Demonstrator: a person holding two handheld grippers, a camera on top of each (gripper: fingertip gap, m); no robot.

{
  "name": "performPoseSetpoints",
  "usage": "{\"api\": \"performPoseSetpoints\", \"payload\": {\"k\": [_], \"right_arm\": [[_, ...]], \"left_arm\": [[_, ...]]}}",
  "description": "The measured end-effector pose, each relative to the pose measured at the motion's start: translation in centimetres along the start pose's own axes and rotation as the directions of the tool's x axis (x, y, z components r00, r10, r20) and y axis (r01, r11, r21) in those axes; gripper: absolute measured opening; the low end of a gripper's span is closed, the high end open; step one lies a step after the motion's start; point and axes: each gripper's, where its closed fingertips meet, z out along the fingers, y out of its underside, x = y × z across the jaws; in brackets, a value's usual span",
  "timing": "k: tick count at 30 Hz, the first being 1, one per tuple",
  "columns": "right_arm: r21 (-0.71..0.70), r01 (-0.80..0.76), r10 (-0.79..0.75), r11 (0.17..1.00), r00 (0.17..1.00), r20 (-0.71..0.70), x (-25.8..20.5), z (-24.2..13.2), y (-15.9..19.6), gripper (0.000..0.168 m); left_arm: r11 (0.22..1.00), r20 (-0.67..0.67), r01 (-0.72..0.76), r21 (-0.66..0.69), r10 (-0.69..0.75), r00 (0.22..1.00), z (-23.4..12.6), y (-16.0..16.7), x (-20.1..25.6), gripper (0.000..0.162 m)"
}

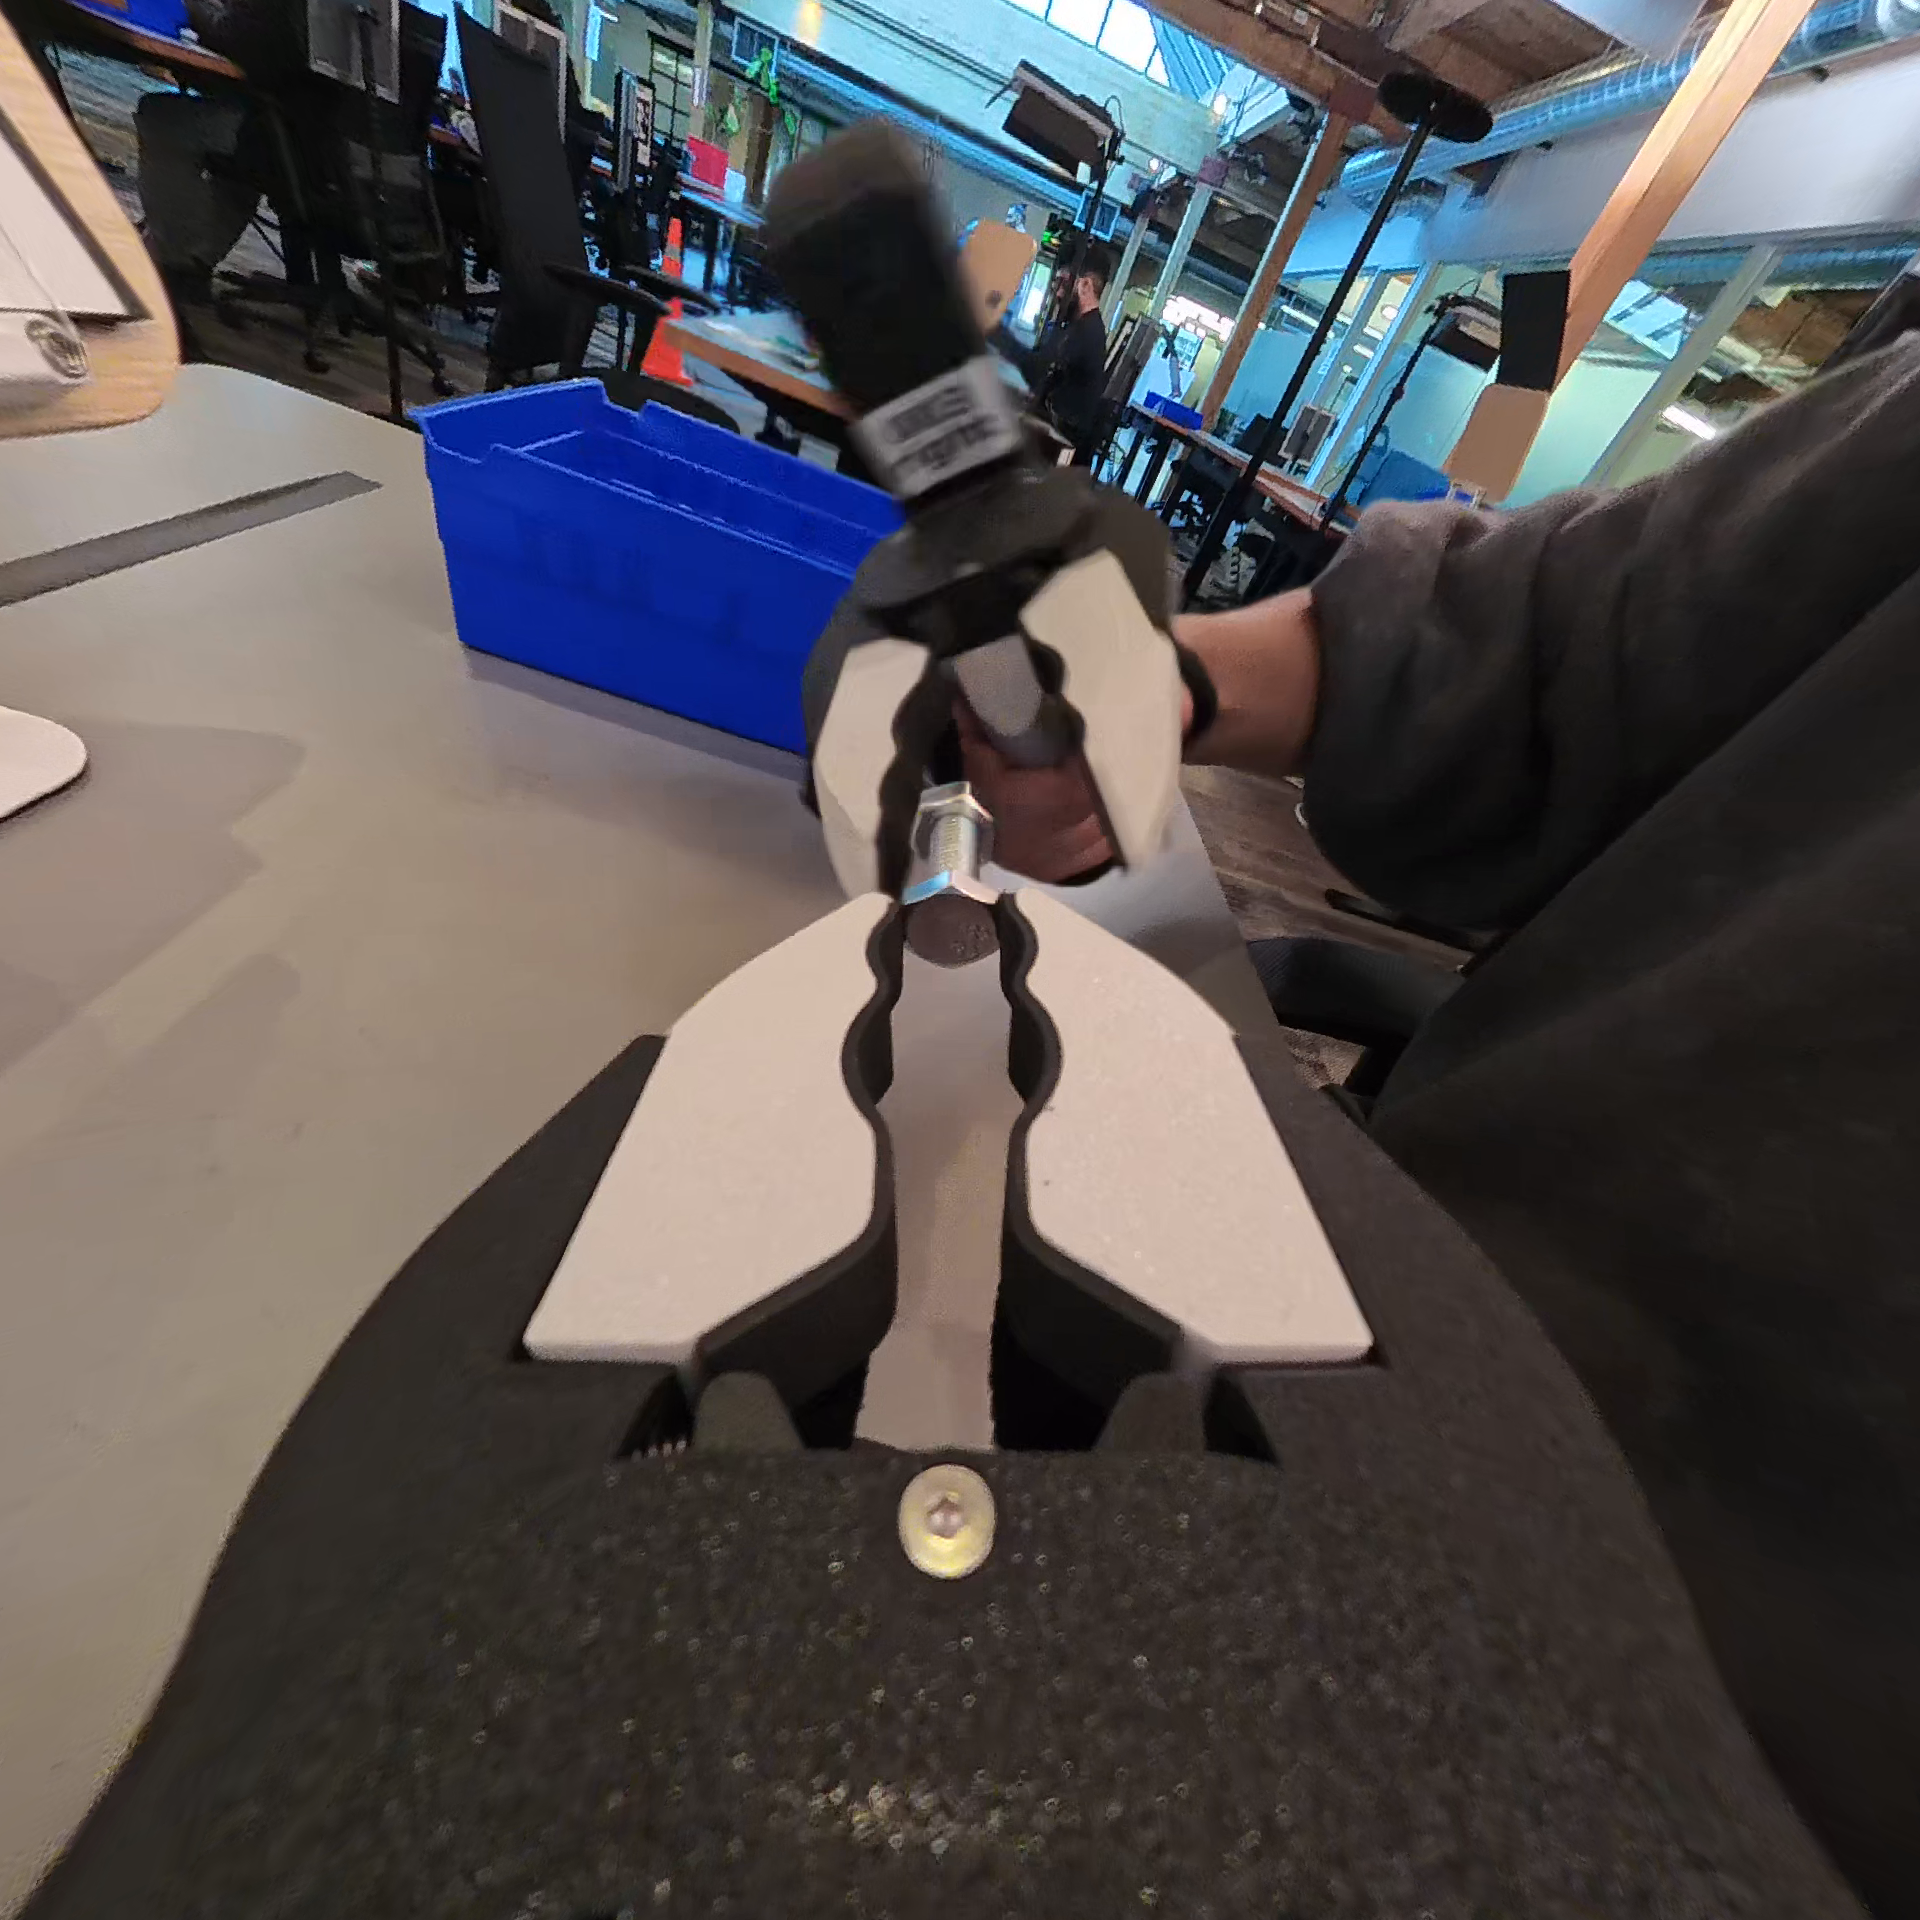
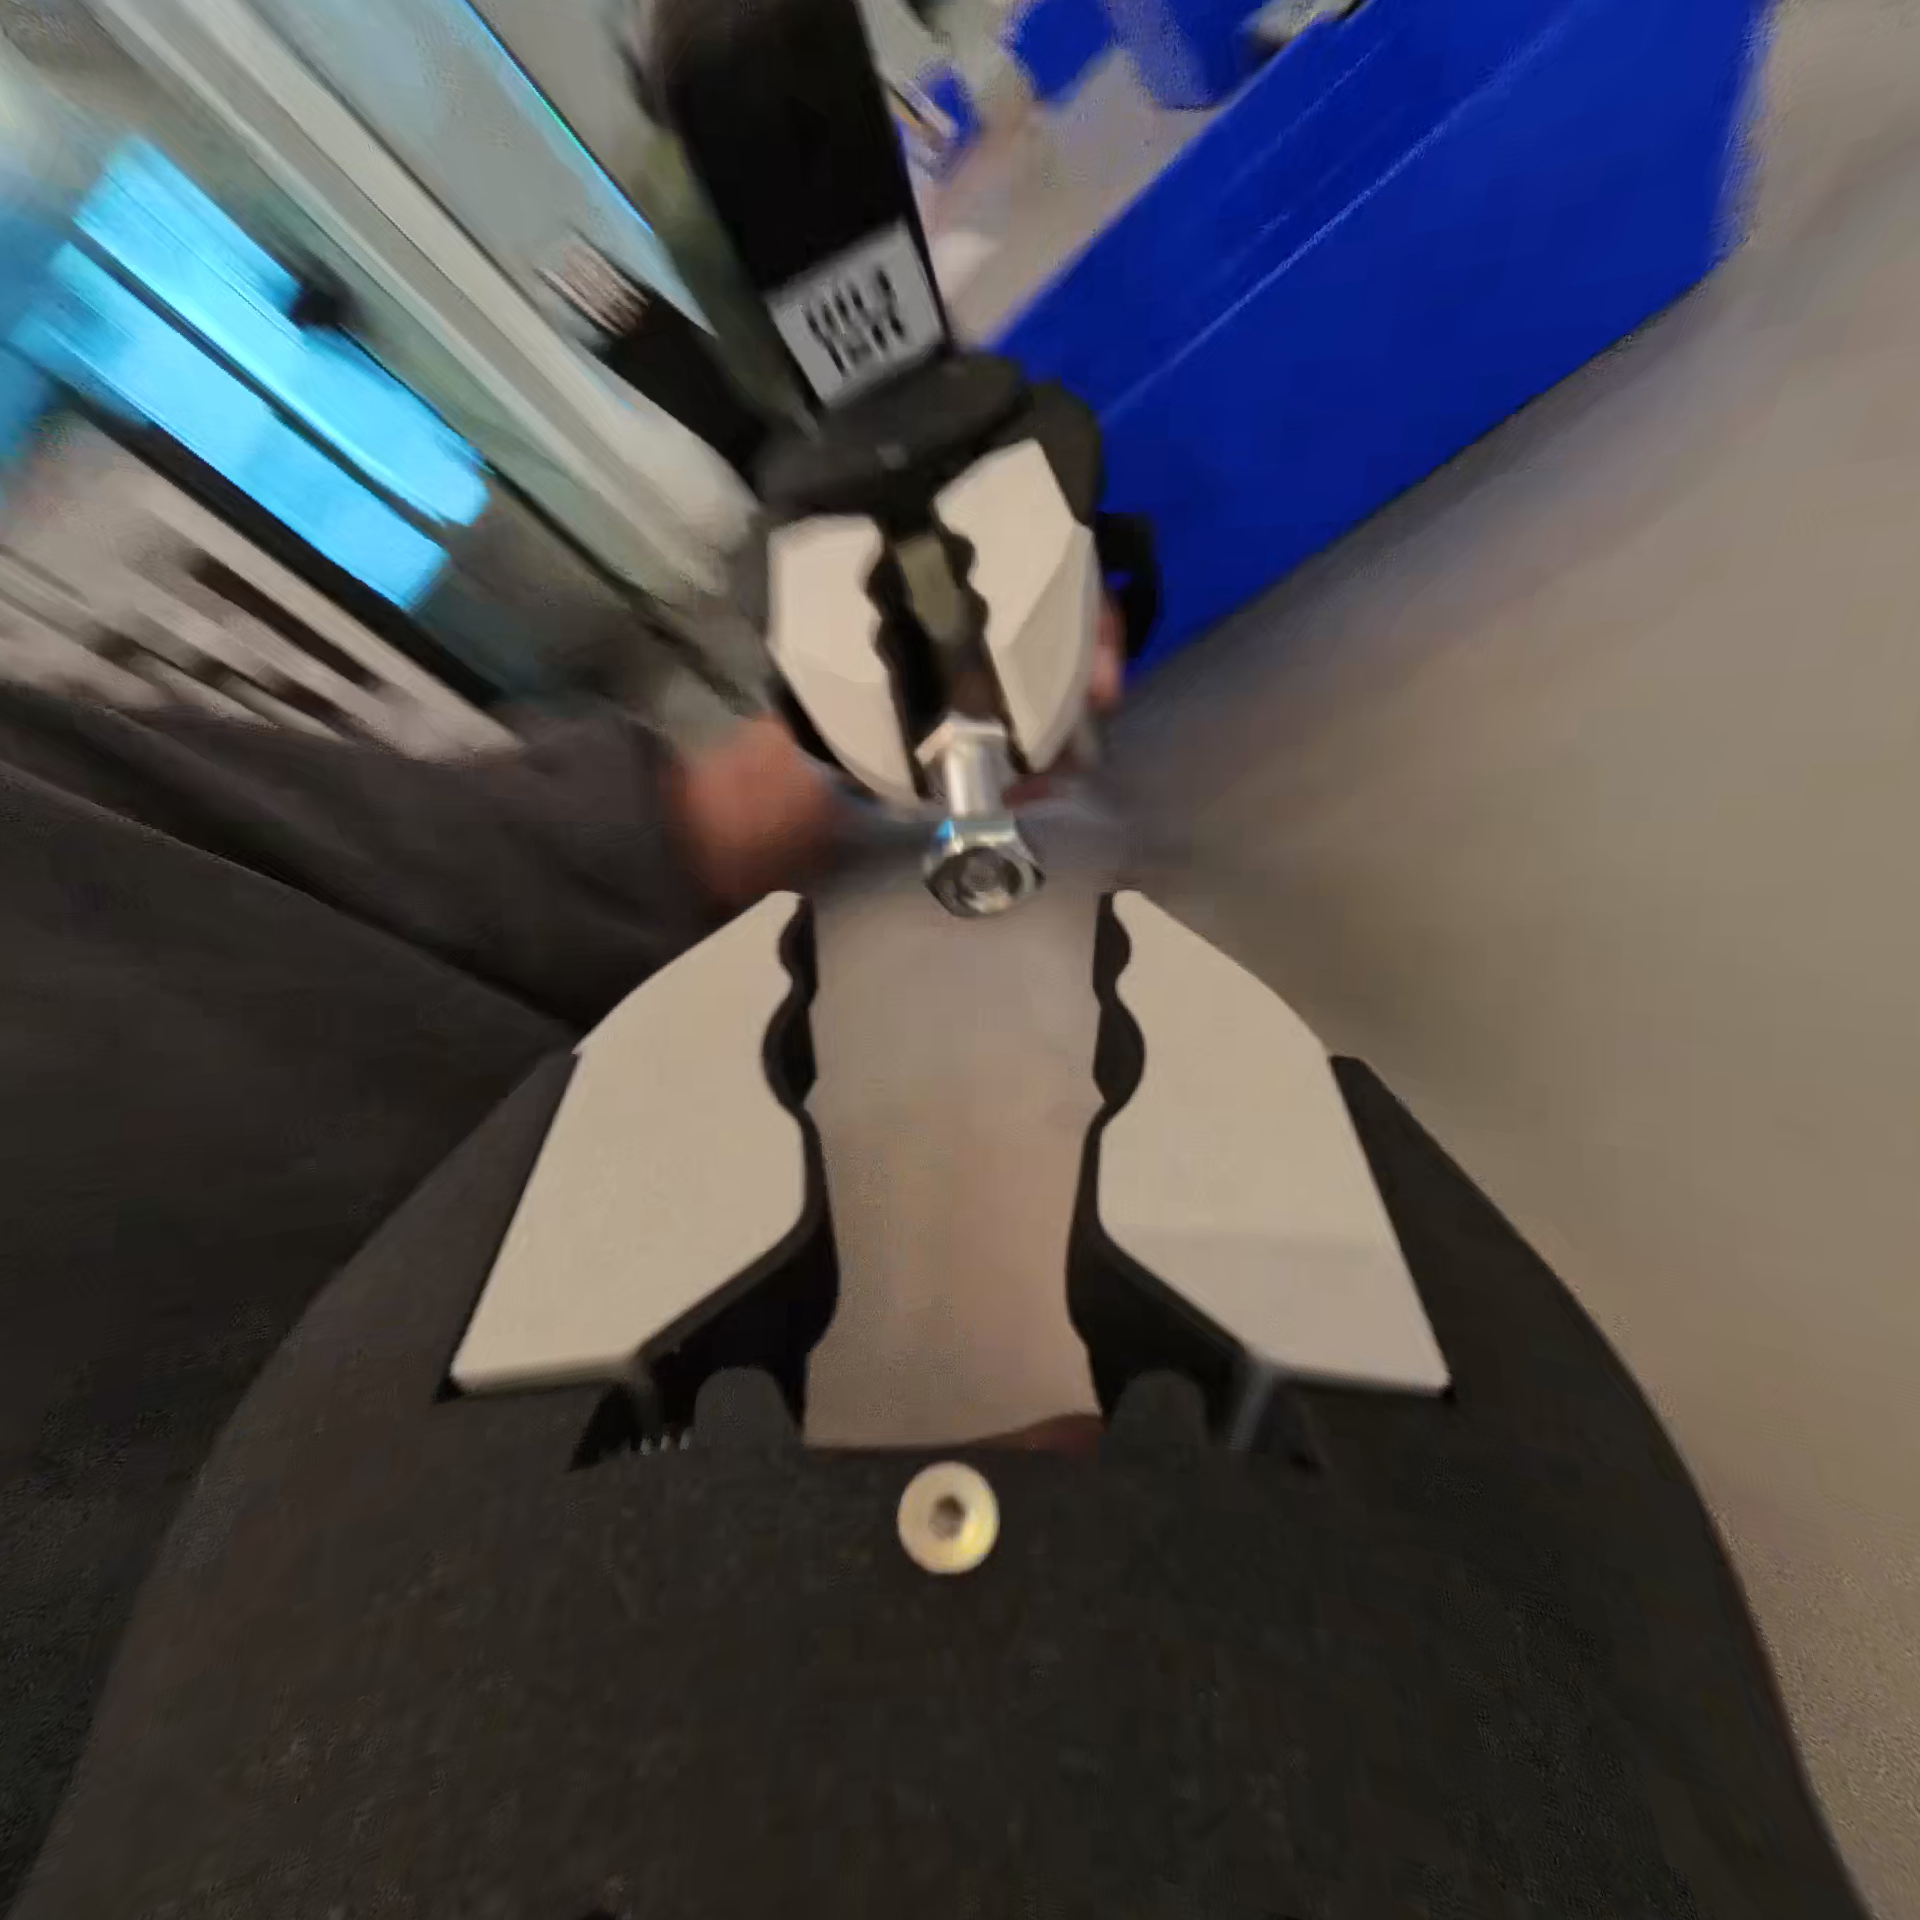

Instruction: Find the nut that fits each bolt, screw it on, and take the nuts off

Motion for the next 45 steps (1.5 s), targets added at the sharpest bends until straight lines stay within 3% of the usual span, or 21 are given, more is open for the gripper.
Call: {"api": "performPoseSetpoints", "payload": {"k": [1,2,4,6,8,12,14,16,19,21,24,26,29,31,32,33,35,37,39,43,45], "right_arm": [[-0.065,0.249,-0.257,0.966,0.951,-0.170,1.1,-0.3,0.2,0.055],[-0.163,0.465,-0.492,0.870,0.813,-0.311,2.0,-0.8,-0.2,0.052],[-0.346,0.742,-0.804,0.575,0.434,-0.406,1.7,-1.6,-1.3,0.047],[-0.485,0.827,-0.923,0.285,0.101,-0.370,0.9,-1.6,-1.7,0.042],[-0.534,0.829,-0.945,0.168,-0.020,-0.327,0.7,-1.2,-1.6,0.039],[-0.508,0.841,-0.956,0.188,0.038,-0.292,0.6,-0.7,-1.3,0.018],[-0.427,0.843,-0.931,0.327,0.210,-0.298,0.1,-0.6,-1.3,0.018],[-0.337,0.748,-0.820,0.572,0.505,-0.270,0.1,-0.5,-1.0,0.018],[-0.106,0.304,-0.317,0.947,0.938,-0.141,-0.3,-0.5,-1.4,0.018],[0.027,-0.076,0.075,0.997,0.997,0.031,-0.4,-0.7,-2.3,0.018],[0.050,-0.491,0.478,0.870,0.864,0.160,1.0,-0.6,-1.7,0.018],[0.053,-0.608,0.578,0.792,0.775,0.256,0.9,-0.6,-1.7,0.022],[0.080,-0.391,0.374,0.917,0.911,0.174,0.5,-0.8,-1.6,0.034],[0.046,-0.054,0.052,0.998,0.998,0.034,0.3,-1.3,-1.7,0.046],[-0.010,0.175,-0.176,0.984,0.982,-0.069,0.6,-1.6,-1.6,0.048],[-0.096,0.403,-0.415,0.910,0.891,-0.184,1.2,-2.0,-1.6,0.053],[-0.292,0.729,-0.785,0.620,0.568,-0.247,1.0,-2.5,-1.5,0.048],[-0.438,0.861,-0.960,0.260,0.183,-0.211,0.7,-2.2,-1.3,0.043],[-0.520,0.853,-0.990,0.039,-0.038,-0.137,1.0,-1.5,-0.6,0.039],[-0.461,0.887,-0.981,-0.005,-0.095,-0.171,-0.3,-0.7,-1.5,0.019],[-0.458,0.882,-0.982,0.110,0.025,-0.187,0.2,-0.6,-1.7,0.019]], "left_arm": [[1.000,-0.007,0.011,0.007,-0.011,1.000,-0.1,-0.1,0.0,0.017],[1.000,-0.021,0.021,0.009,-0.021,1.000,-0.1,-0.1,0.1,0.017],[0.999,-0.047,0.039,0.016,-0.038,0.998,-0.1,-0.2,0.4,0.017],[0.998,-0.059,0.054,0.014,-0.053,0.997,-0.1,-0.1,0.4,0.017],[0.998,-0.063,0.057,0.003,-0.057,0.996,0.1,0.1,0.4,0.017],[0.998,-0.073,0.057,-0.001,-0.056,0.996,0.2,0.2,0.7,0.017],[0.999,-0.085,0.038,0.006,-0.037,0.996,0.1,0.0,1.1,0.017],[1.000,-0.060,0.003,-0.004,-0.003,0.998,0.2,0.2,1.0,0.017],[1.000,-0.029,-0.024,-0.008,0.023,0.999,0.3,0.2,0.7,0.017],[0.998,0.014,-0.064,-0.029,0.065,0.998,0.7,0.5,0.5,0.017],[0.989,0.090,-0.124,-0.085,0.131,0.987,0.8,1.2,-0.3,0.017],[0.991,0.087,-0.116,-0.068,0.122,0.989,0.7,0.8,-0.3,0.017],[0.991,0.079,-0.104,-0.086,0.111,0.991,0.7,1.2,-0.4,0.017],[0.991,0.062,-0.089,-0.096,0.095,0.994,0.8,1.4,-0.3,0.017],[0.992,0.053,-0.083,-0.094,0.088,0.995,0.9,1.5,-0.2,0.017],[0.993,0.039,-0.074,-0.091,0.078,0.996,0.9,1.4,0.0,0.017],[0.996,0.011,-0.052,-0.079,0.053,0.999,0.9,1.3,0.4,0.017],[0.998,-0.031,-0.023,-0.055,0.021,0.999,0.8,1.0,0.9,0.017],[1.000,-0.072,0.004,-0.024,-0.006,0.997,0.6,0.4,1.4,0.017],[1.000,-0.078,0.007,-0.024,-0.009,0.997,0.4,0.4,1.4,0.017],[1.000,-0.059,0.008,-0.017,-0.009,0.998,0.3,0.3,1.0,0.017]]}}
